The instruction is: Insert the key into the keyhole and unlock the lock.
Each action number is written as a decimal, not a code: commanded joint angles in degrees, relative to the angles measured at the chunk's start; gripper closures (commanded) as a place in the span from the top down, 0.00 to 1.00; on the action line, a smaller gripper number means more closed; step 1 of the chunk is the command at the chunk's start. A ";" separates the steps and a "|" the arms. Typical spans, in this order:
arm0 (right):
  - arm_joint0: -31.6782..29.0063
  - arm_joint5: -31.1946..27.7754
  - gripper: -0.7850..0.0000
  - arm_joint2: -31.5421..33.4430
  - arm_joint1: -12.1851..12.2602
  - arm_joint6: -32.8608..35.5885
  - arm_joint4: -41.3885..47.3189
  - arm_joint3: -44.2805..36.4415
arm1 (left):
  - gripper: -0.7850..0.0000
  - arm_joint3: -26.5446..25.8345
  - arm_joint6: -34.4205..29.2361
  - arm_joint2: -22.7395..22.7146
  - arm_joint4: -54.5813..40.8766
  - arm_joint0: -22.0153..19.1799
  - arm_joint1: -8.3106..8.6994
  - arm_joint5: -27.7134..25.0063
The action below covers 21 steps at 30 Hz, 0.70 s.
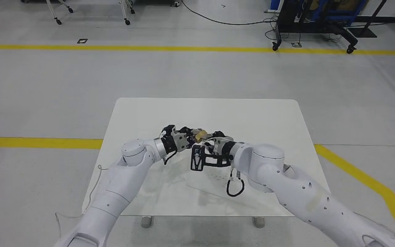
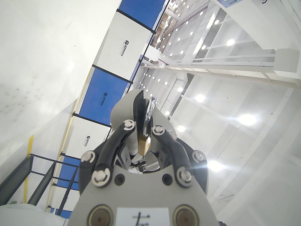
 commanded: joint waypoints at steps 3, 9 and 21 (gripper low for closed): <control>-0.05 0.76 0.00 0.22 -0.47 1.15 1.47 0.87 | 0.00 -0.26 -0.21 -0.22 0.01 0.17 0.06 0.02; -0.49 2.44 0.00 1.84 -1.09 2.14 7.57 2.39 | 0.00 -0.90 -0.17 -0.33 1.13 0.44 0.18 -0.56; -3.69 5.34 0.00 10.25 -1.21 -3.65 29.85 7.82 | 0.00 -3.95 3.35 -1.01 5.39 2.40 0.48 -6.26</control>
